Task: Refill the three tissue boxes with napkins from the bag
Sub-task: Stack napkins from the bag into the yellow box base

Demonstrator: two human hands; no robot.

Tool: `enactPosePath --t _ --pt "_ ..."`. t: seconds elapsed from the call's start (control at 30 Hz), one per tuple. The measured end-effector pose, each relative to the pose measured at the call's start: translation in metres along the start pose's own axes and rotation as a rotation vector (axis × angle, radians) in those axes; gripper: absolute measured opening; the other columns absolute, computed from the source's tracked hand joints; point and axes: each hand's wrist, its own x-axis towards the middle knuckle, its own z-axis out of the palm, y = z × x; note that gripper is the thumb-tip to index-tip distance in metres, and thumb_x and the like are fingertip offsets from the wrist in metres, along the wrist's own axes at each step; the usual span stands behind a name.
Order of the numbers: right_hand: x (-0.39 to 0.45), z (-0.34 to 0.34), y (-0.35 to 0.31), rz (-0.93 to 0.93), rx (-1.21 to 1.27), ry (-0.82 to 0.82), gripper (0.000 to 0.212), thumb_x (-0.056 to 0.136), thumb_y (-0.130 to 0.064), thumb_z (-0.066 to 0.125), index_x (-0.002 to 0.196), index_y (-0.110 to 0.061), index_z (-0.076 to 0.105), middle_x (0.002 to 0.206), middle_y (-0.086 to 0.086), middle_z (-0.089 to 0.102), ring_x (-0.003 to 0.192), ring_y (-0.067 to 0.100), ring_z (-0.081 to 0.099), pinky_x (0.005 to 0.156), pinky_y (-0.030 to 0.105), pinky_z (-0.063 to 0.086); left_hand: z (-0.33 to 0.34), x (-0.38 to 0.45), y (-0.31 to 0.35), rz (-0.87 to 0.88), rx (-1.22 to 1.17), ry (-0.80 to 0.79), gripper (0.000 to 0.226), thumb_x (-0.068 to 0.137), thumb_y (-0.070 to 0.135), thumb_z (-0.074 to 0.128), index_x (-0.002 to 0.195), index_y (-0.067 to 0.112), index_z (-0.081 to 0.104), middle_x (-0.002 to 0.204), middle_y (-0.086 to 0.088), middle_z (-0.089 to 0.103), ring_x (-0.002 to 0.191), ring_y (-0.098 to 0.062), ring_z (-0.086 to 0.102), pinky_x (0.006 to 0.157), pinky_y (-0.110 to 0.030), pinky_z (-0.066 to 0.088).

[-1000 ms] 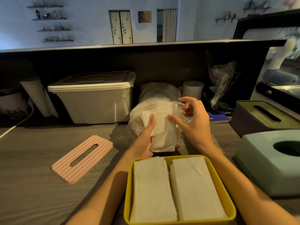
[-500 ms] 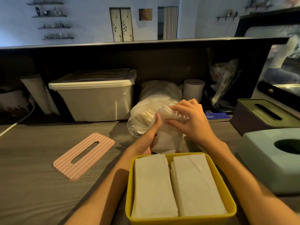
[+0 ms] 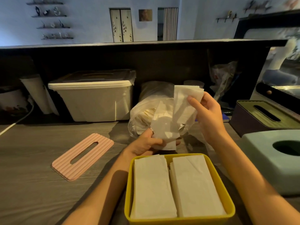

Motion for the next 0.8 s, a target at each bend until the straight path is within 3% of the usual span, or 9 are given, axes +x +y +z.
enactPosePath --t 0.17,0.23,0.3,0.4,0.5,0.63,0.7,0.8 --pt "0.002 0.001 -0.002 0.146 0.09 -0.108 0.026 0.097 -0.023 0.067 0.123 -0.027 0.063 0.111 -0.011 0.072 0.106 0.007 0.07 0.079 0.022 0.06 0.008 -0.002 0.006 -0.001 -0.36 0.143 0.055 0.084 0.018 0.072 0.136 0.02 0.051 0.125 -0.02 0.068 0.116 -0.04 0.066 0.101 -0.054 0.051" --pt "-0.001 0.003 -0.003 0.109 -0.012 -0.14 0.02 0.098 -0.028 0.066 0.118 -0.029 0.065 0.102 -0.017 0.074 0.1 -0.001 0.069 0.072 0.013 0.056 0.014 -0.004 0.01 -0.012 -0.439 0.141 0.045 0.088 0.027 0.071 0.128 0.021 0.053 0.111 -0.02 0.074 0.099 -0.039 0.073 0.092 -0.056 0.055" --pt "-0.003 0.003 -0.003 0.101 -0.058 -0.17 0.023 0.097 -0.031 0.066 0.12 -0.026 0.067 0.104 -0.013 0.074 0.099 0.0 0.07 0.075 0.014 0.056 0.013 -0.004 0.01 0.004 -0.471 0.204 0.047 0.084 0.032 0.073 0.126 0.023 0.054 0.107 -0.019 0.075 0.094 -0.039 0.074 0.085 -0.057 0.058" --pt "-0.005 0.003 -0.002 0.175 -0.022 -0.299 0.026 0.094 -0.032 0.07 0.119 -0.023 0.069 0.109 -0.005 0.075 0.105 0.011 0.072 0.087 0.03 0.06 0.016 -0.005 0.012 -0.018 -0.358 0.186 0.037 0.095 0.037 0.064 0.128 0.02 0.057 0.126 -0.023 0.067 0.104 -0.032 0.072 0.09 -0.052 0.057" --pt "-0.008 0.008 0.002 0.187 -0.168 -0.375 0.025 0.092 -0.034 0.073 0.113 -0.022 0.069 0.106 -0.003 0.075 0.1 0.013 0.073 0.083 0.032 0.062 0.015 -0.002 0.013 -0.027 -0.242 0.198 0.044 0.101 0.042 0.054 0.135 0.015 0.055 0.132 -0.024 0.058 0.104 -0.016 0.07 0.094 -0.038 0.057" --pt "-0.012 0.012 0.015 0.003 -0.385 -0.275 0.021 0.091 -0.029 0.075 0.109 -0.021 0.069 0.109 -0.008 0.069 0.099 0.007 0.068 0.071 0.018 0.059 0.019 -0.003 0.016 0.01 -0.215 0.174 0.055 0.091 0.071 0.046 0.128 0.032 0.058 0.125 -0.014 0.07 0.116 -0.033 0.066 0.103 -0.055 0.05" --pt "-0.014 0.012 0.017 -0.108 -0.45 -0.245 0.021 0.09 -0.034 0.075 0.108 -0.024 0.069 0.109 -0.013 0.065 0.099 -0.002 0.063 0.074 0.01 0.054 0.019 -0.004 0.012 0.02 -0.14 0.149 0.053 0.088 0.06 0.058 0.133 0.033 0.053 0.121 -0.012 0.072 0.113 -0.033 0.069 0.094 -0.052 0.056" --pt "-0.012 0.013 0.018 -0.209 -0.531 -0.113 0.028 0.089 -0.044 0.073 0.112 -0.028 0.065 0.11 -0.013 0.058 0.098 0.0 0.059 0.075 0.009 0.051 0.016 -0.005 0.008 0.036 -0.049 0.073 0.03 0.098 0.036 0.058 0.127 0.033 0.051 0.093 0.001 0.079 0.086 -0.017 0.077 0.069 -0.033 0.062"
